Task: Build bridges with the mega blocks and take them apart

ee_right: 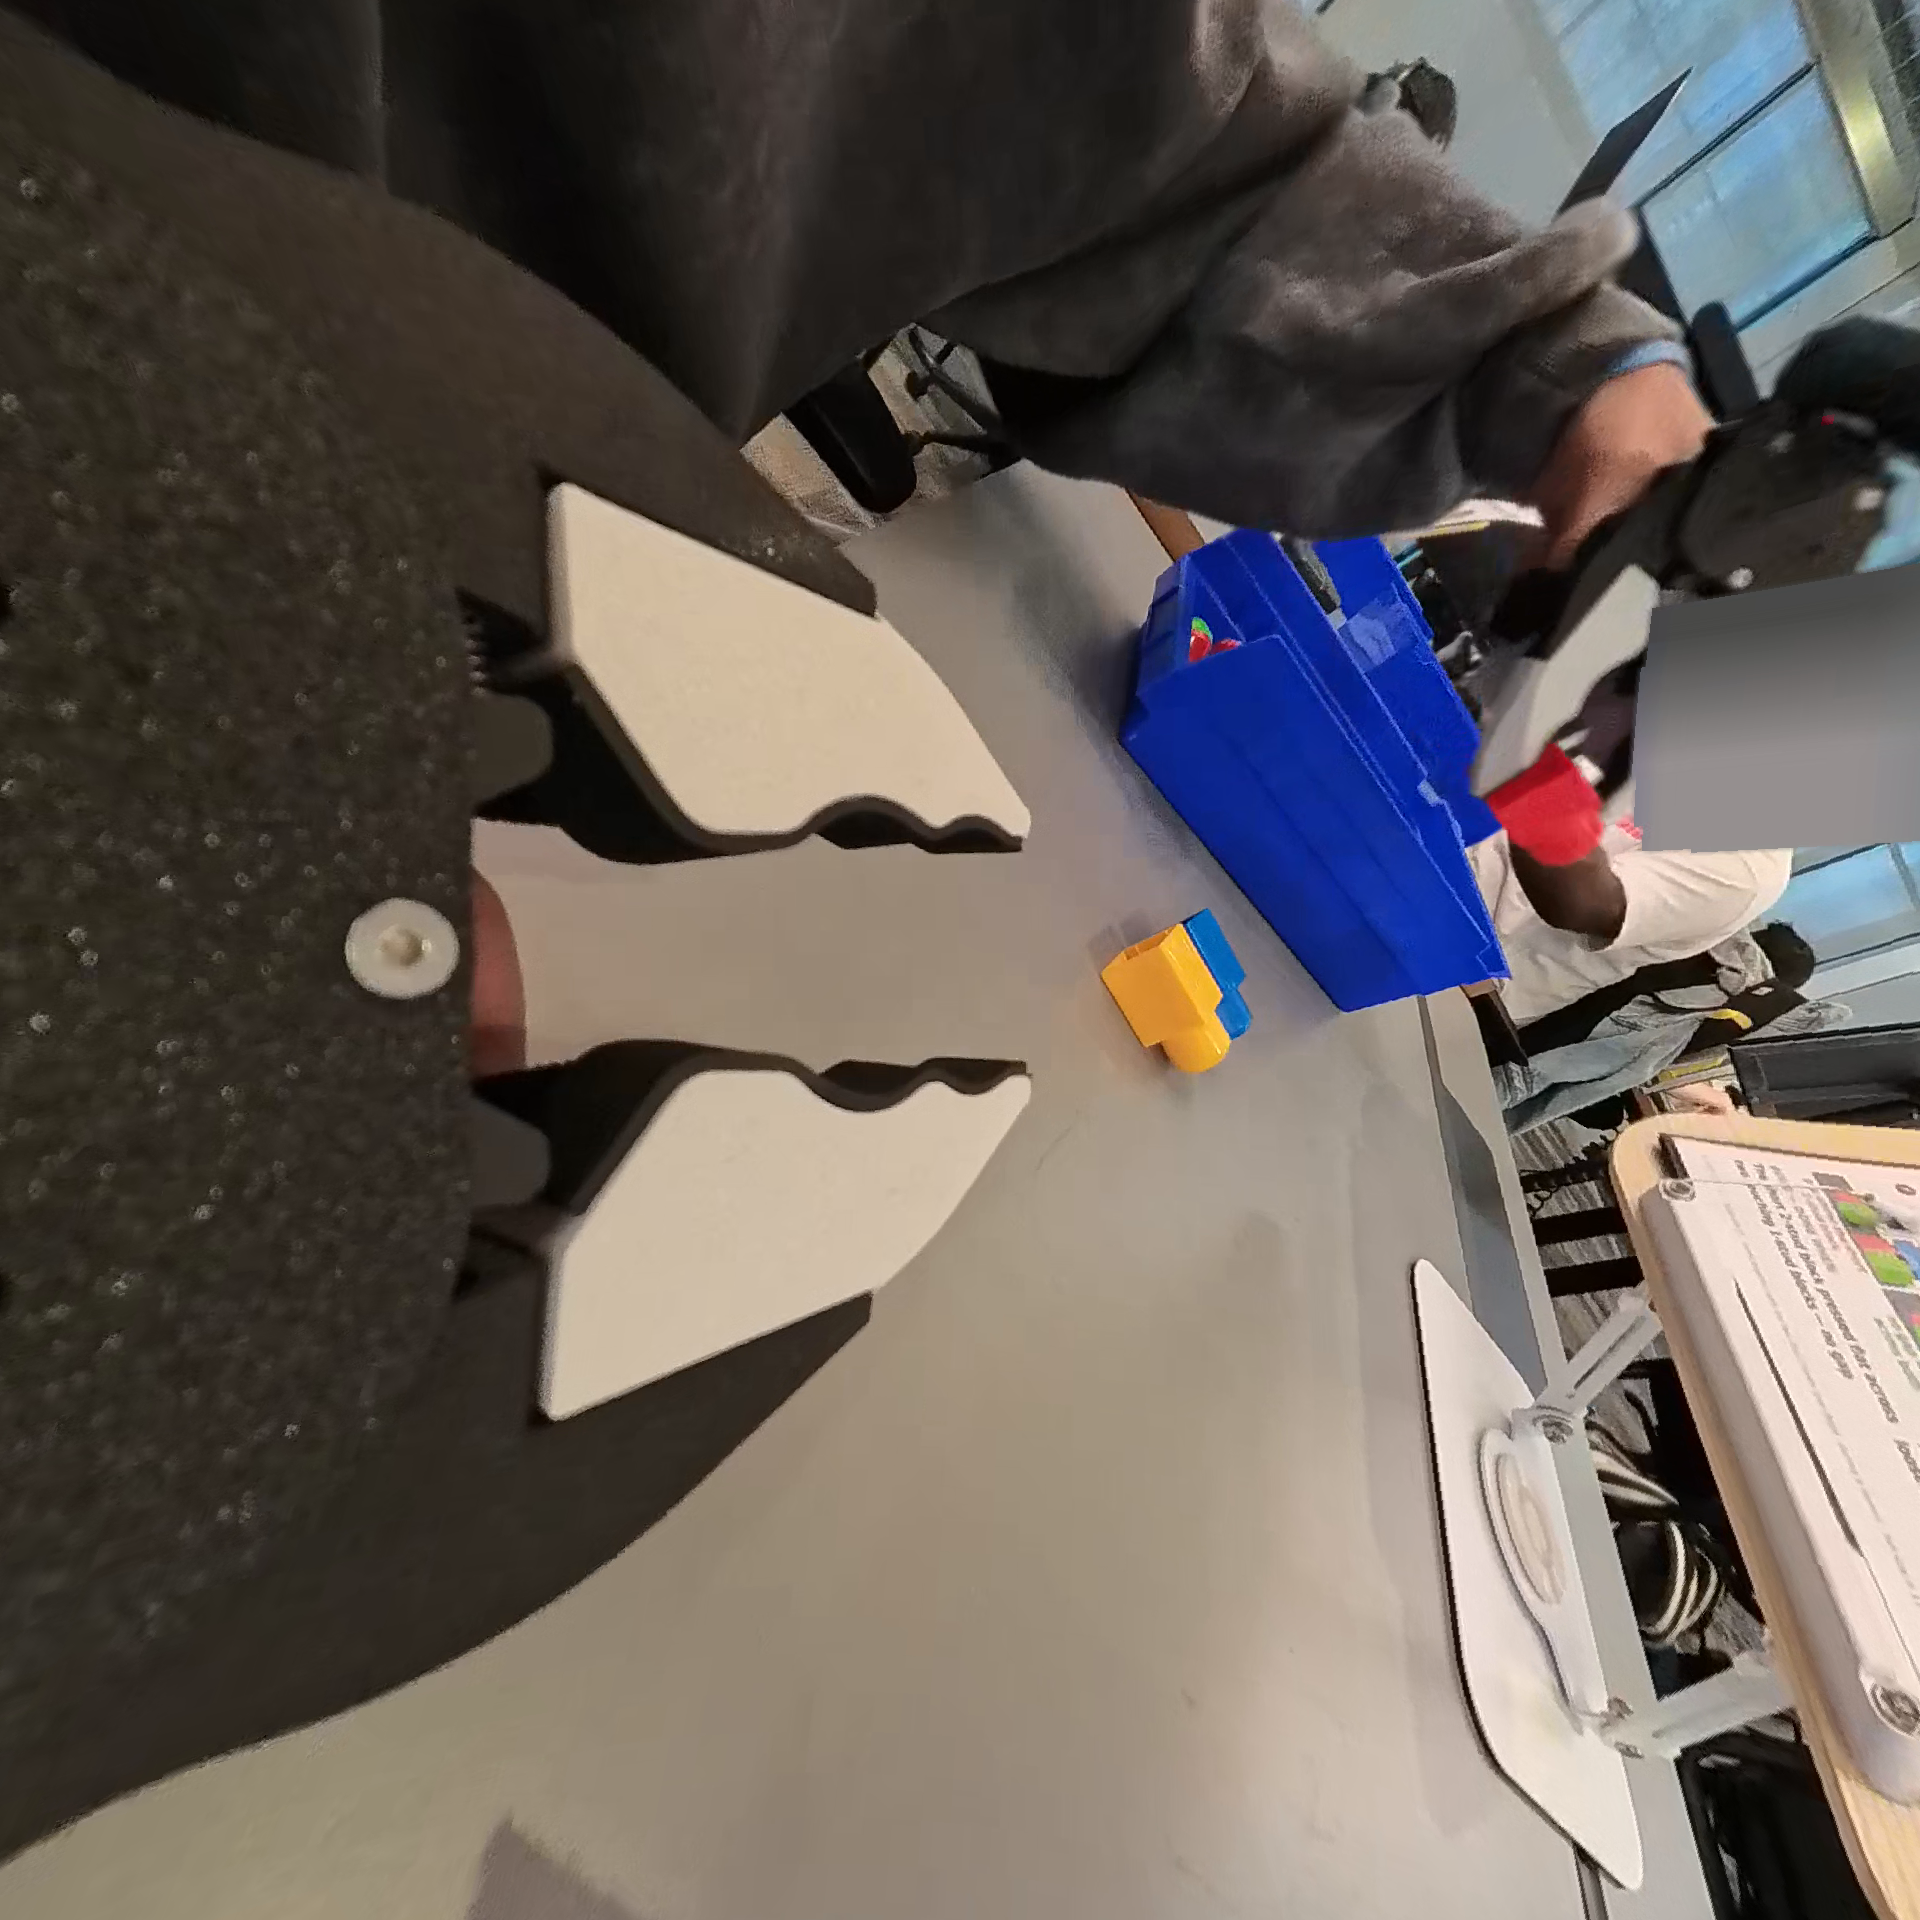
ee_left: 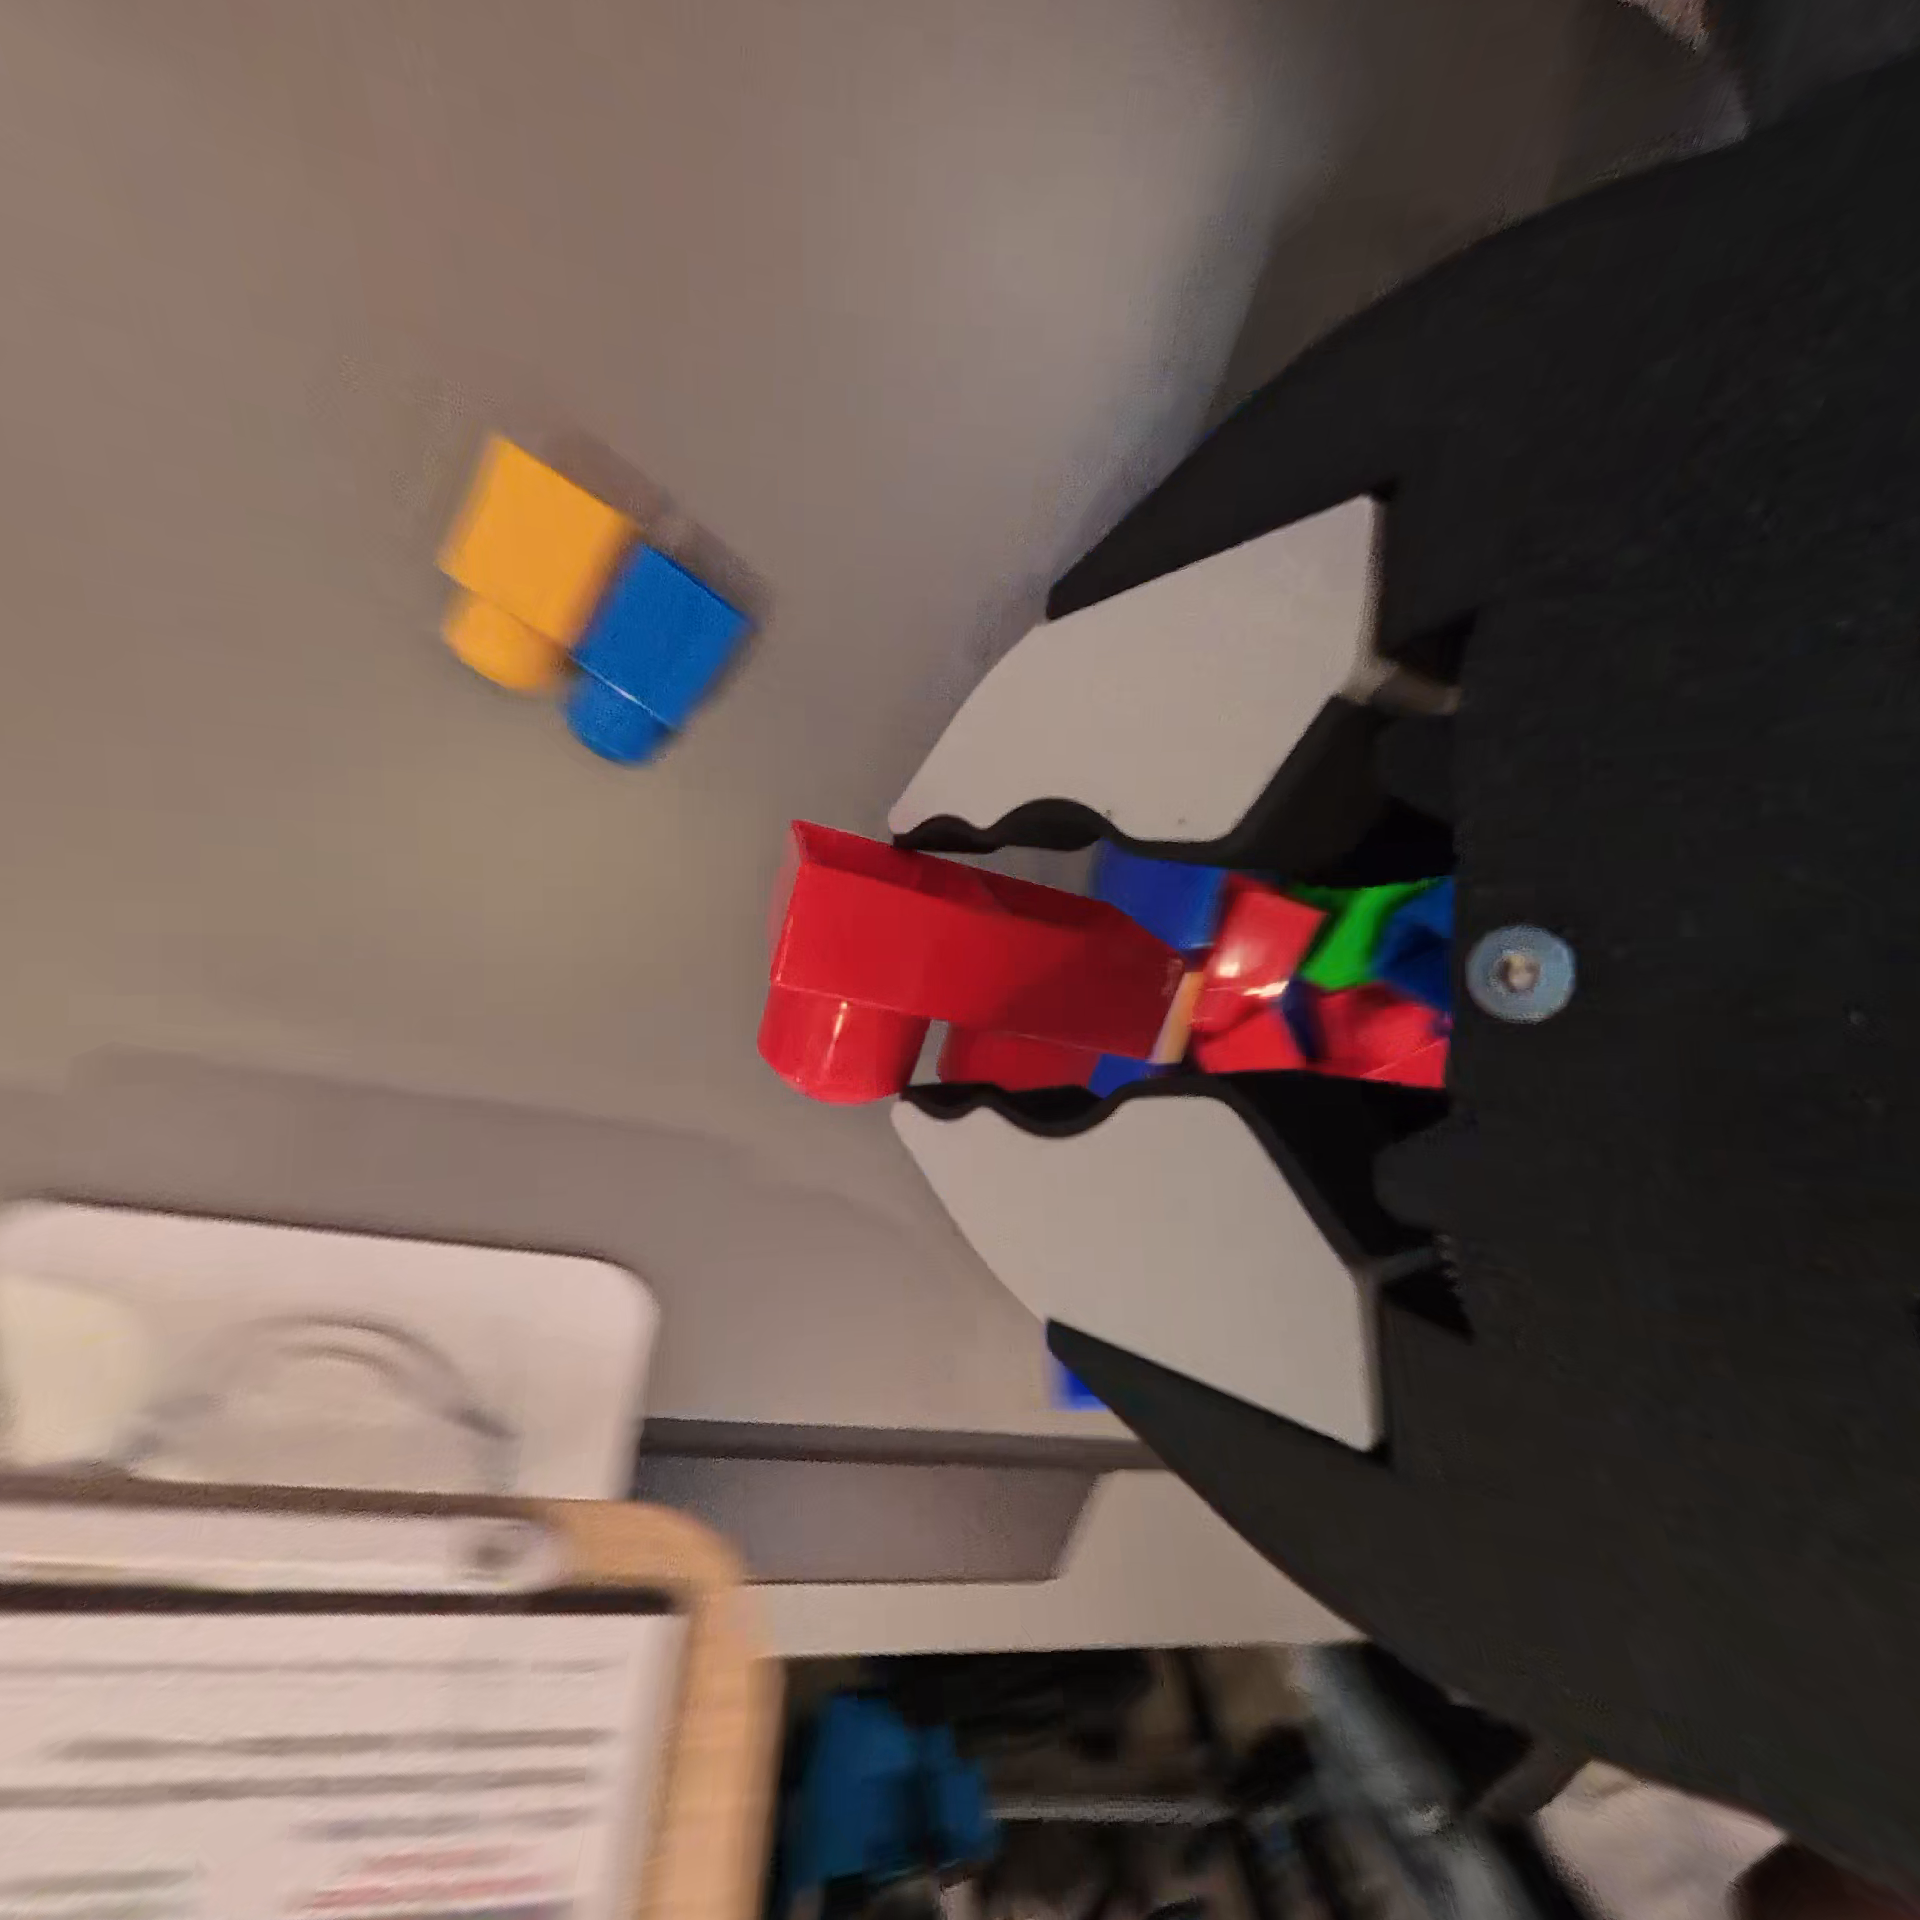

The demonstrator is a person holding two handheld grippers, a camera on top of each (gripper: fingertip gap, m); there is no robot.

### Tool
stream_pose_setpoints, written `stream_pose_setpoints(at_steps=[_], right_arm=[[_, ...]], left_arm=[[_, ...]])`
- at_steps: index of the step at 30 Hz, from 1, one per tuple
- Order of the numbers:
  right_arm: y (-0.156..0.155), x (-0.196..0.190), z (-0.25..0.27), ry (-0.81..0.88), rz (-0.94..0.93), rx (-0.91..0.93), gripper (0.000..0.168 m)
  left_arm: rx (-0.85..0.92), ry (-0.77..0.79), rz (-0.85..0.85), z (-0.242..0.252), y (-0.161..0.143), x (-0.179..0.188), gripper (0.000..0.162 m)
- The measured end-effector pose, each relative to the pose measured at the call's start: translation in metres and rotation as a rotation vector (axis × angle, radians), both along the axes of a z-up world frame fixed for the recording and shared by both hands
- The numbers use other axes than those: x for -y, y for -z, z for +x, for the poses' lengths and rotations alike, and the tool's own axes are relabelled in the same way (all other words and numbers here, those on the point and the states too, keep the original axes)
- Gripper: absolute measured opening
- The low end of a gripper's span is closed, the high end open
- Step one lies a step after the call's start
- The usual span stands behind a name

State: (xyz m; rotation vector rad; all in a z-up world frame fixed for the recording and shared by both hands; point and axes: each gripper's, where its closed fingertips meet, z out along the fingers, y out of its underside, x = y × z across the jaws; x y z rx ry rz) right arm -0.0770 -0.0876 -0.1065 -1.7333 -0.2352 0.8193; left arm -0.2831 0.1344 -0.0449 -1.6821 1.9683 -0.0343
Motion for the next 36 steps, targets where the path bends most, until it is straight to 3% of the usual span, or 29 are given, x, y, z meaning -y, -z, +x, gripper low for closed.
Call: stream_pose_setpoints(at_steps=[3,7,11,15,28,29,33,36], right_arm=[[0.000,0.000,-0.003,-0.010,0.006,0.010,0.037],[-0.003,0.003,-0.001,-0.003,0.022,0.025,0.037],[-0.002,0.004,0.004,0.010,0.018,0.013,0.036],[-0.001,0.007,0.006,0.016,0.011,0.000,0.036],[-0.001,0.005,0.005,0.006,0.005,0.006,0.036],[-0.001,0.005,0.005,0.004,0.005,0.006,0.036],[0.000,0.005,0.004,-0.001,0.000,-0.002,0.036],[0.000,0.006,0.006,-0.001,-0.009,-0.028,0.036]], left_arm=[[-0.045,0.183,0.043,0.070,0.008,0.016,0.042],[-0.161,0.309,-0.004,0.134,0.054,0.011,0.042],[-0.237,0.394,-0.114,0.164,0.102,0.008,0.042],[-0.279,0.410,-0.127,0.172,0.127,-0.002,0.042],[-0.309,0.463,-0.101,0.166,0.145,-0.004,0.043],[-0.309,0.443,-0.119,0.165,0.144,-0.004,0.049],[-0.302,0.373,-0.160,0.156,0.125,0.003,0.072],[-0.243,0.265,-0.127,0.139,0.090,0.007,0.075]])
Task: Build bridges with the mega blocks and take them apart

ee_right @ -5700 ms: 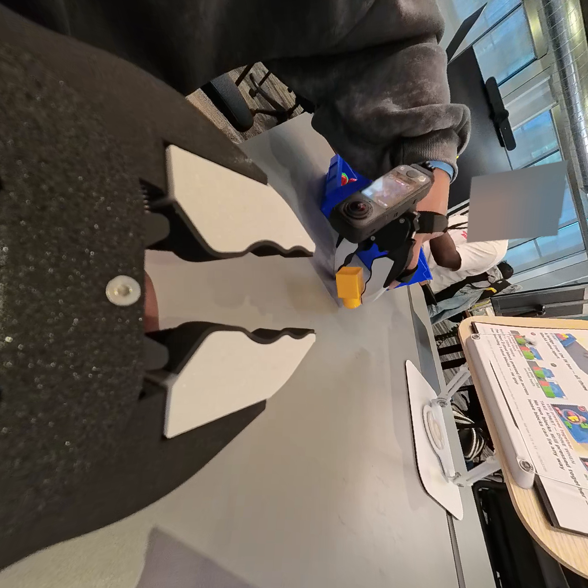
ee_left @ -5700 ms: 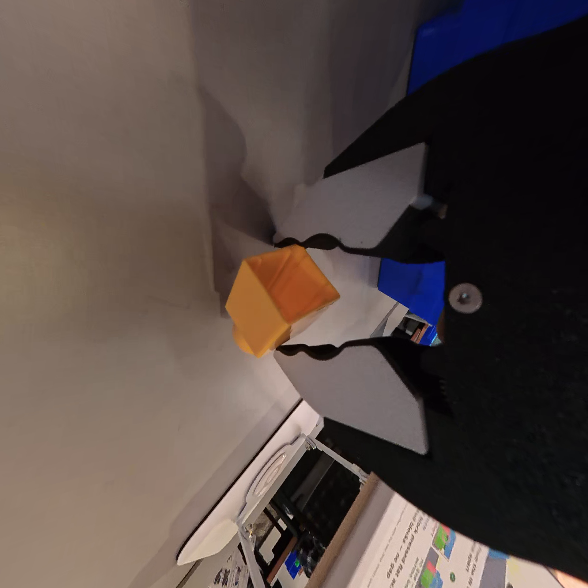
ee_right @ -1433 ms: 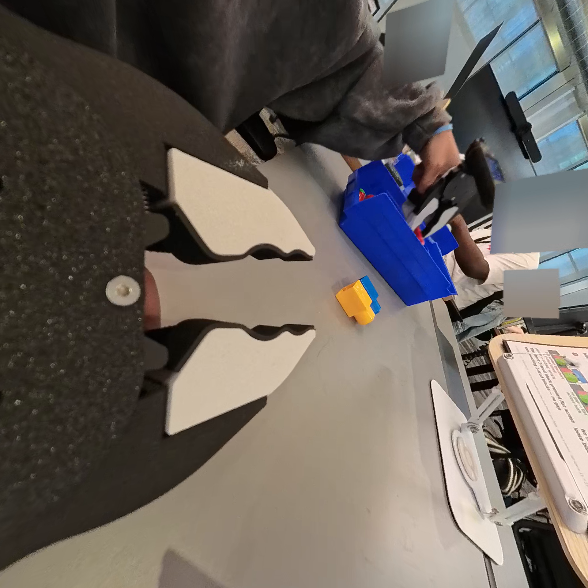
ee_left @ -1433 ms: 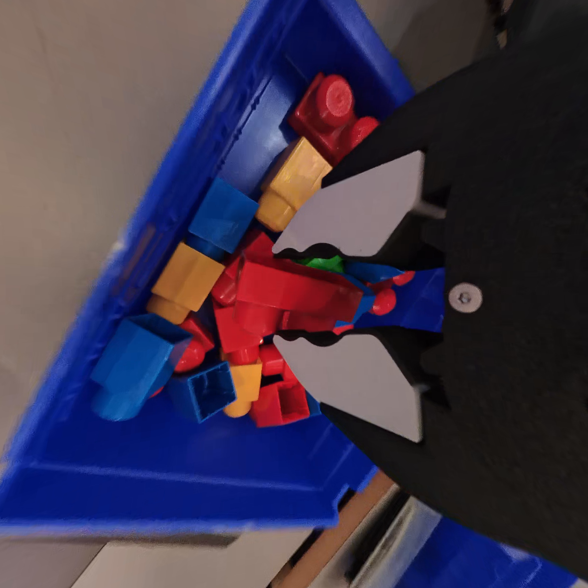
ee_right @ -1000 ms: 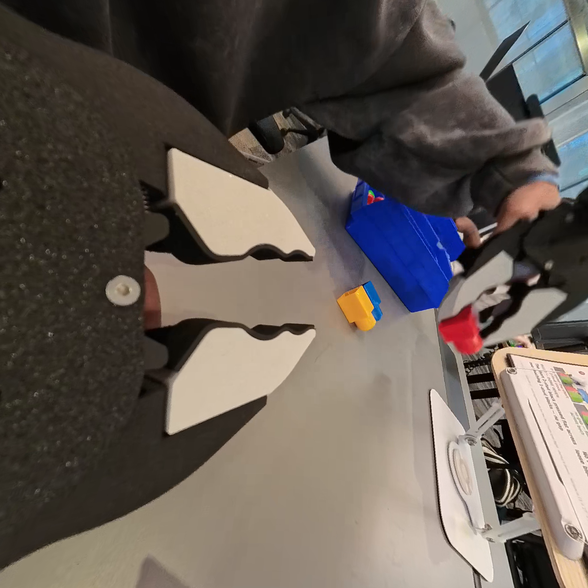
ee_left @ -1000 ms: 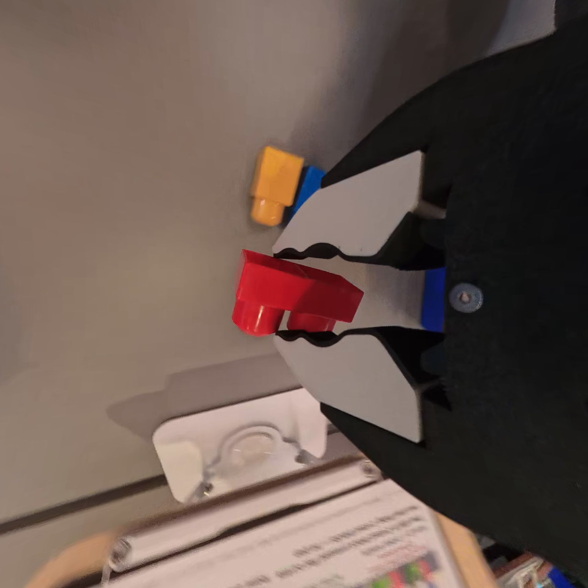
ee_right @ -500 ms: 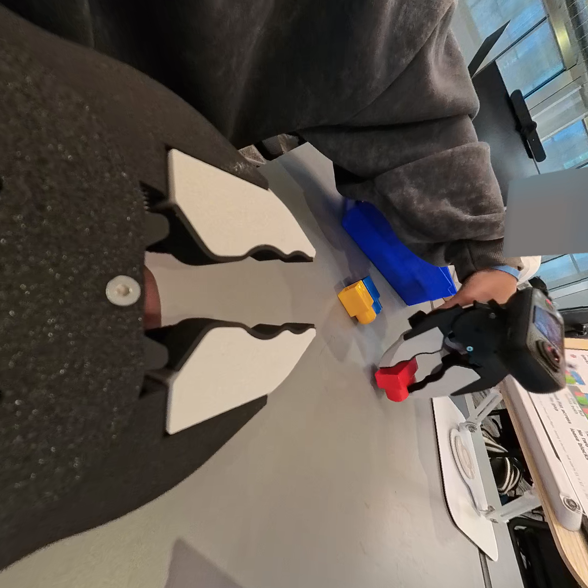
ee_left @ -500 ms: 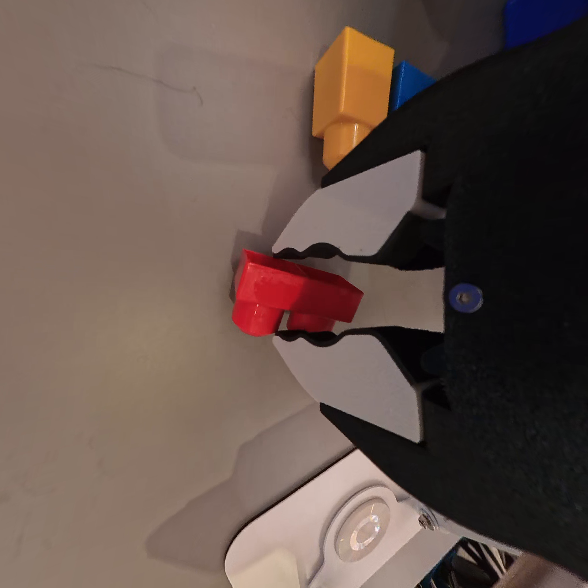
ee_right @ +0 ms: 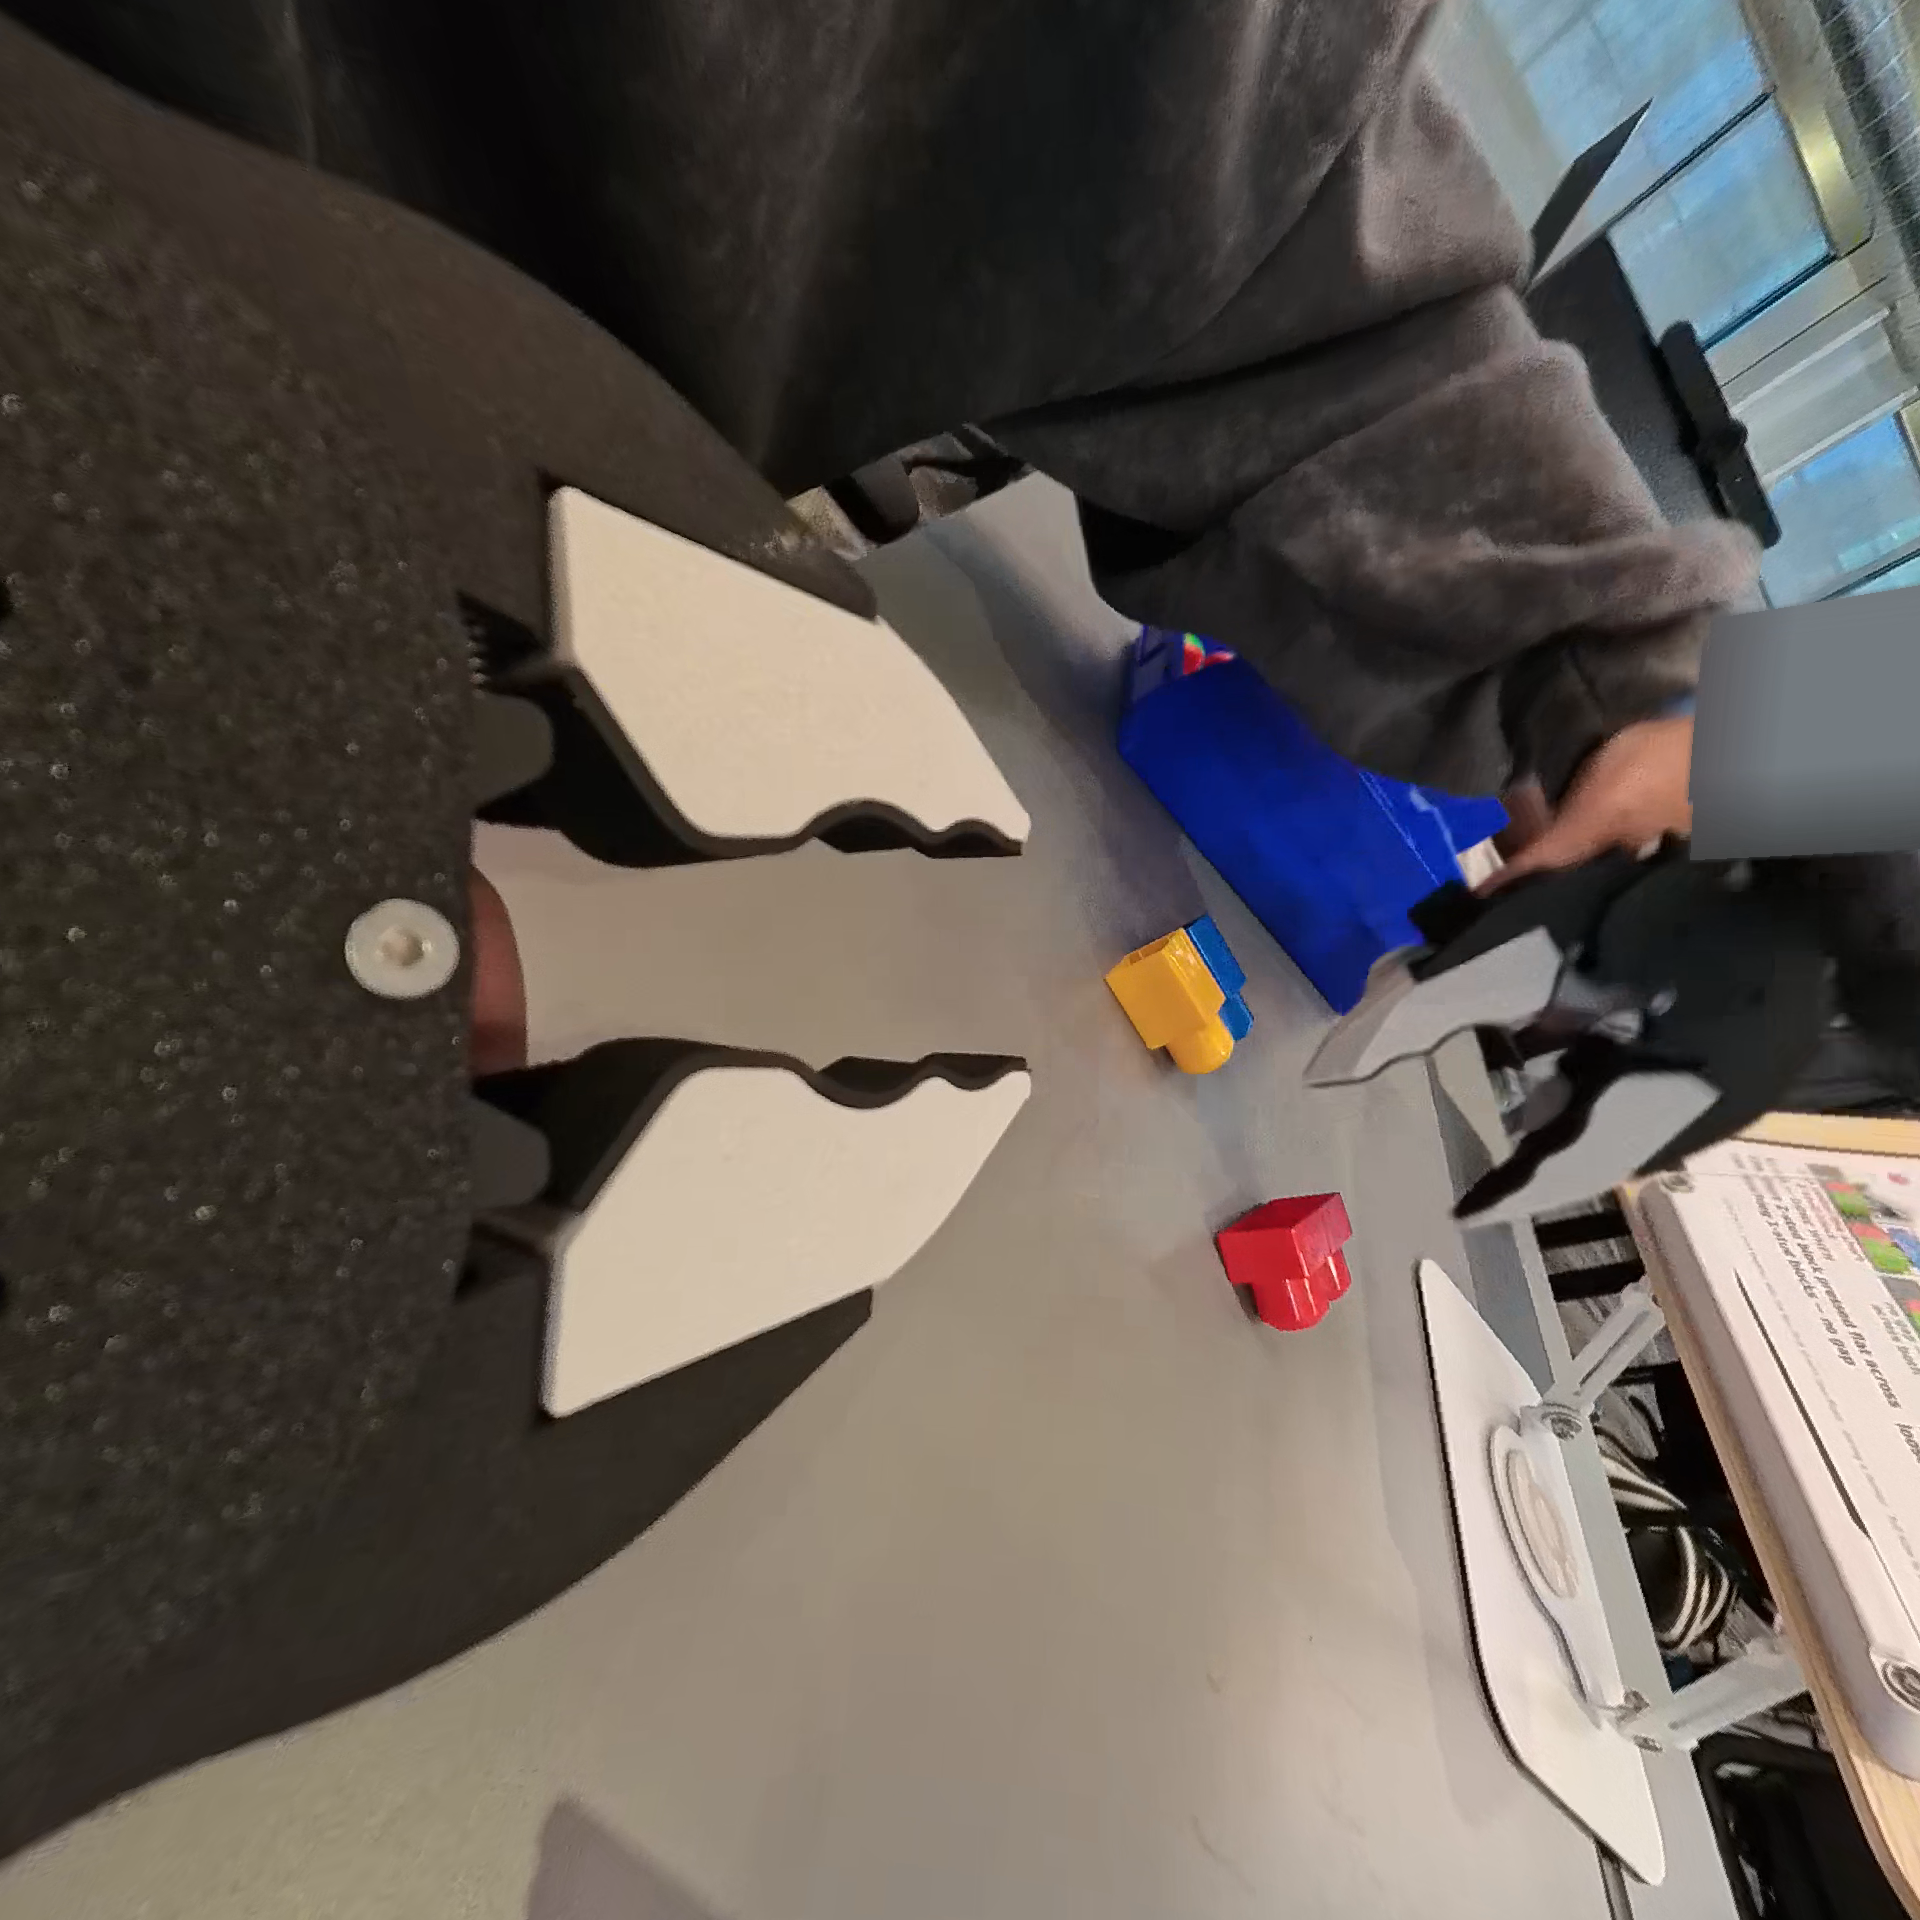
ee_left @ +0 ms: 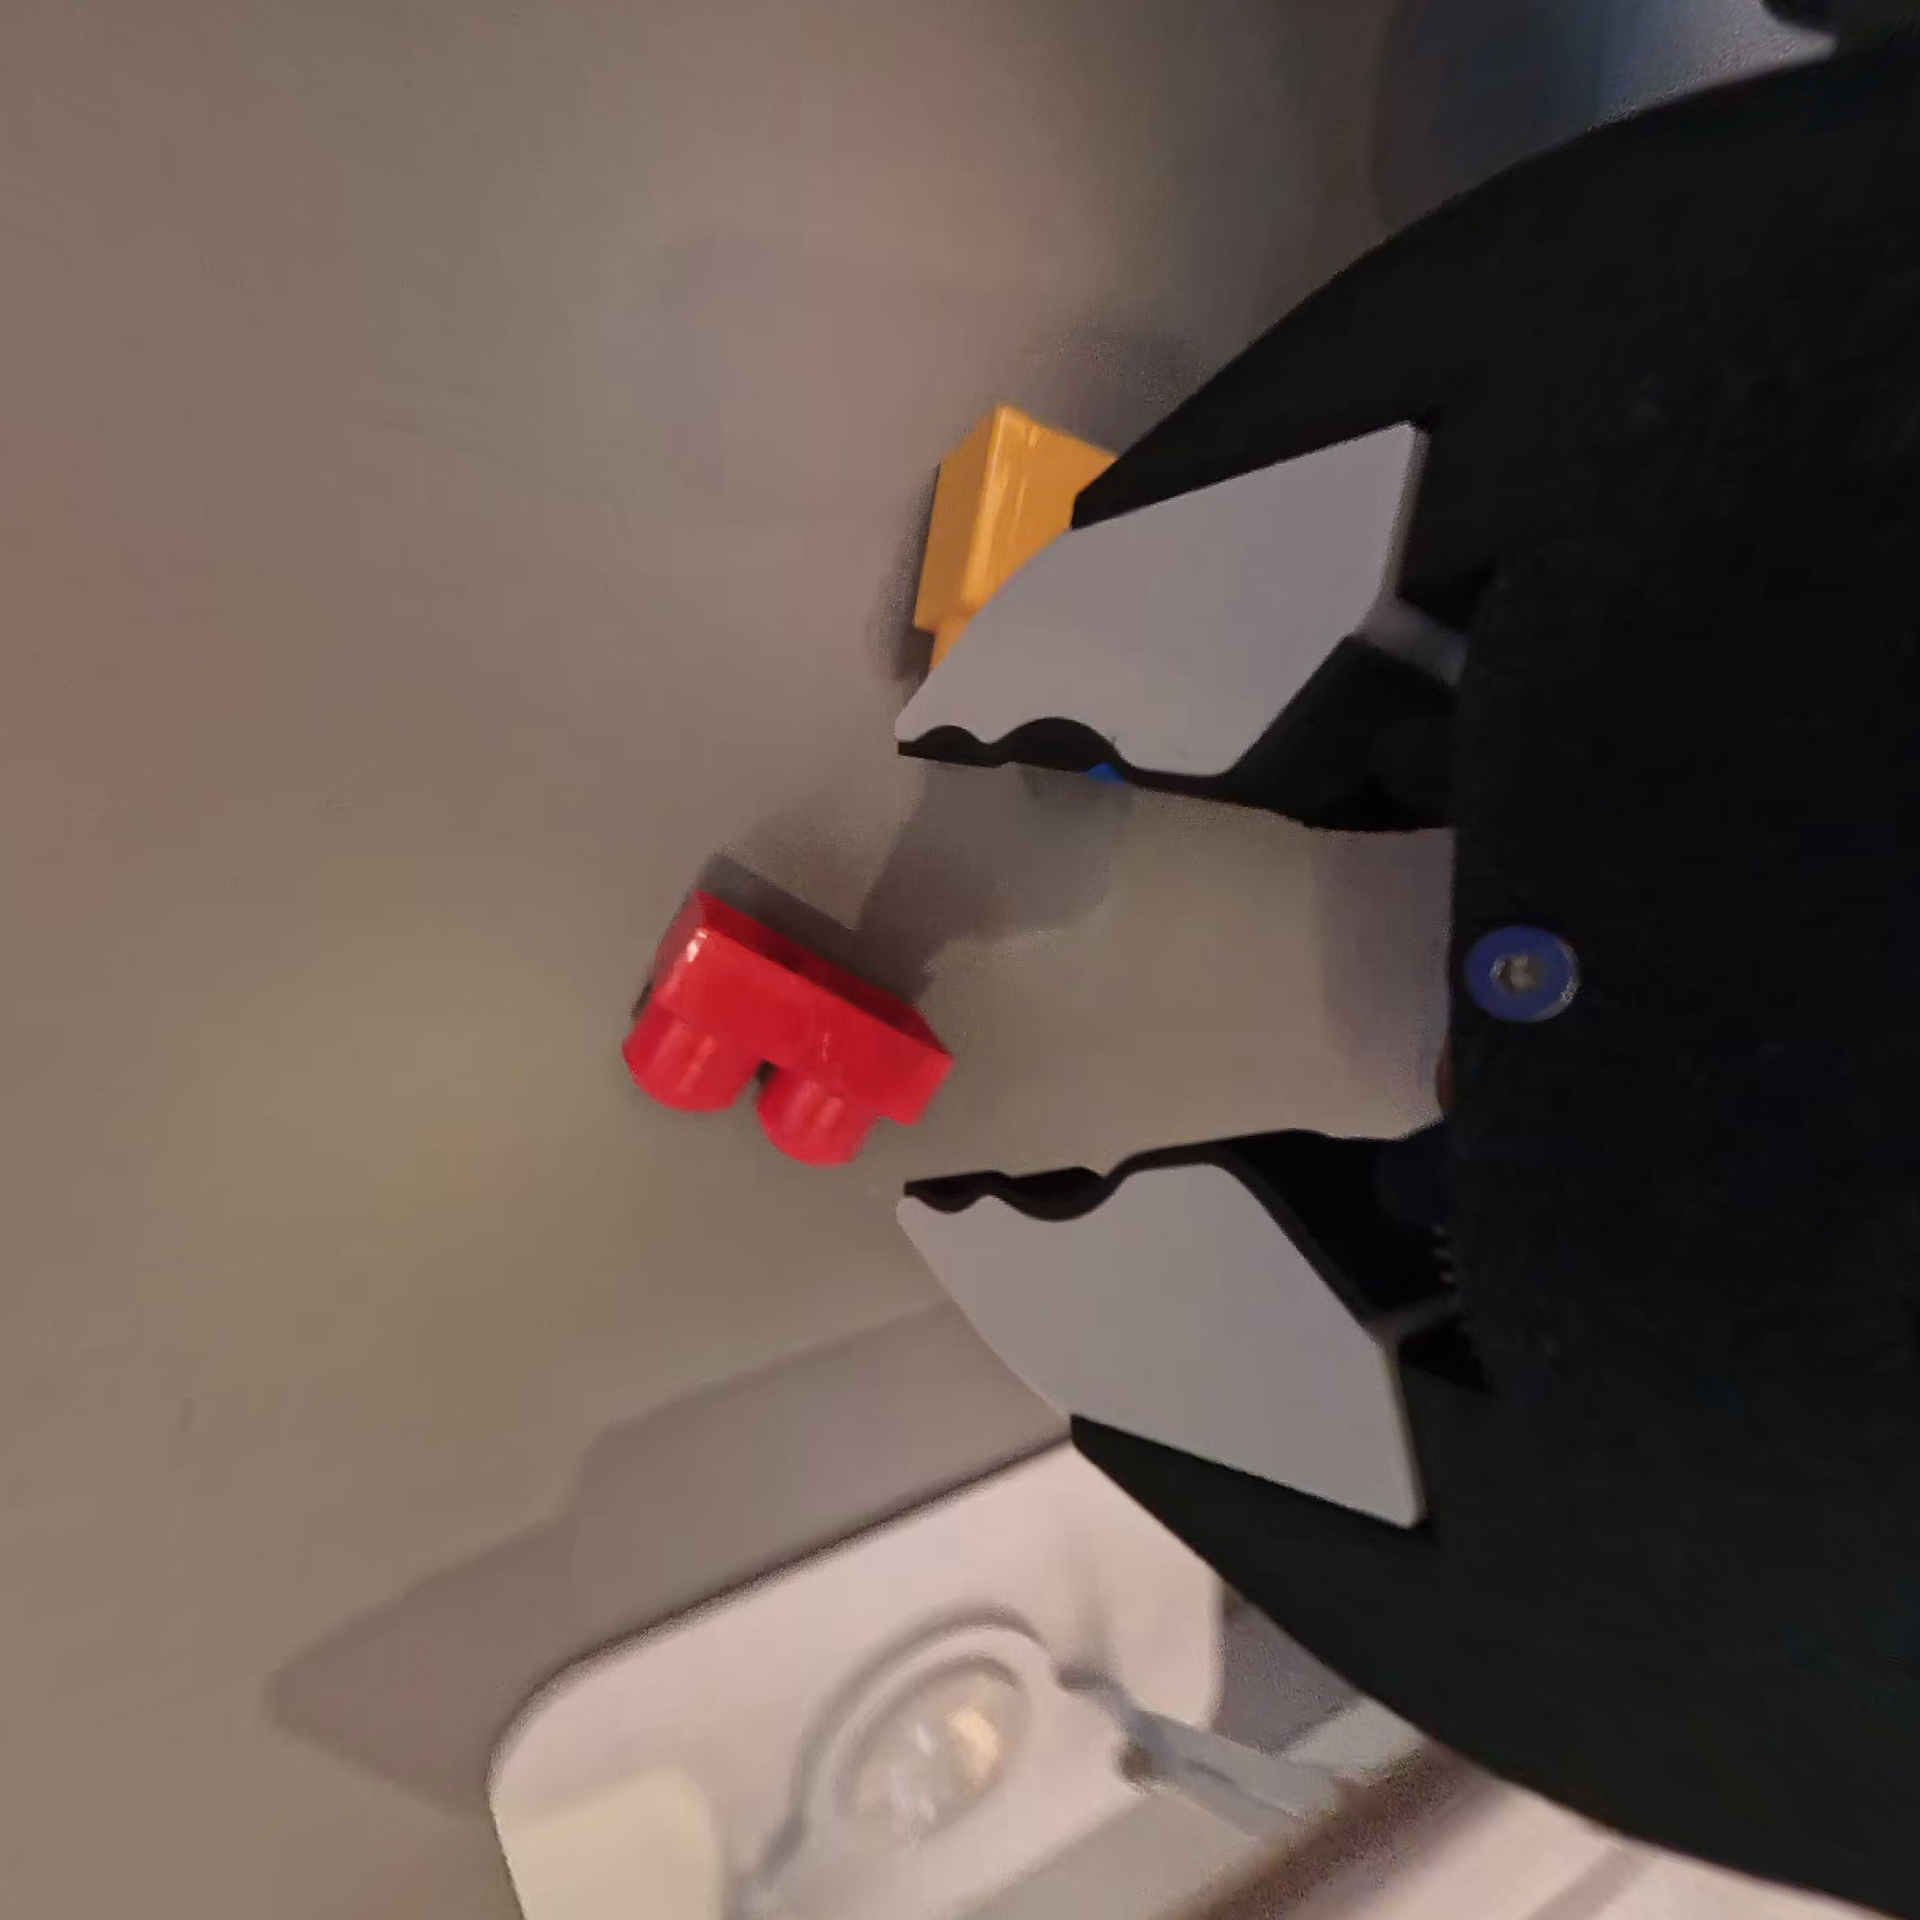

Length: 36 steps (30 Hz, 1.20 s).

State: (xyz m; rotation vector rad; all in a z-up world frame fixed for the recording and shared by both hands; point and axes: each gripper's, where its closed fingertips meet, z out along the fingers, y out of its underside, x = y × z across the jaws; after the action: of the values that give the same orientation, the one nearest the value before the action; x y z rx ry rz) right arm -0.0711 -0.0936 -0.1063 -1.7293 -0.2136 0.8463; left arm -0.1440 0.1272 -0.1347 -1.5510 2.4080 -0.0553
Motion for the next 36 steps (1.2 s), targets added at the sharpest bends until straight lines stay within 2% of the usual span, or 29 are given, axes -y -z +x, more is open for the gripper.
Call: stream_pose_setpoints(at_steps=[3,6,8,10,13,18,22,28,36], right_arm=[[0.000,0.000,0.002,-0.001,-0.011,-0.036,0.036],[0.001,-0.002,0.004,-0.012,-0.030,-0.065,0.036],[0.000,-0.003,0.004,-0.017,-0.034,-0.078,0.036],[0.000,-0.002,0.003,-0.022,-0.034,-0.075,0.036],[0.001,-0.002,-0.002,-0.041,-0.034,-0.056,0.035],[0.002,-0.001,-0.010,-0.072,-0.041,-0.053,0.035],[0.002,-0.002,-0.008,-0.068,-0.047,-0.071,0.035],[0.001,-0.001,0.000,-0.050,-0.058,-0.113,0.035],[0.002,0.001,-0.004,-0.059,-0.053,-0.080,0.035]], left_arm=[[0.221,-0.277,0.028,-0.012,-0.042,0.009,0.075],[0.499,-0.633,0.042,-0.035,-0.060,0.030,0.084],[0.632,-0.836,0.061,-0.056,-0.047,0.050,0.092],[0.709,-1.012,0.056,-0.072,-0.020,0.072,0.092],[0.716,-1.156,0.023,-0.076,0.020,0.093,0.096],[0.629,-1.264,0.123,-0.091,0.036,0.070,0.100],[0.571,-1.326,0.034,-0.088,0.047,0.056,0.100],[0.553,-1.340,0.045,-0.079,0.048,0.046,0.094],[0.485,-1.360,0.024,-0.078,0.057,0.042,0.095]])
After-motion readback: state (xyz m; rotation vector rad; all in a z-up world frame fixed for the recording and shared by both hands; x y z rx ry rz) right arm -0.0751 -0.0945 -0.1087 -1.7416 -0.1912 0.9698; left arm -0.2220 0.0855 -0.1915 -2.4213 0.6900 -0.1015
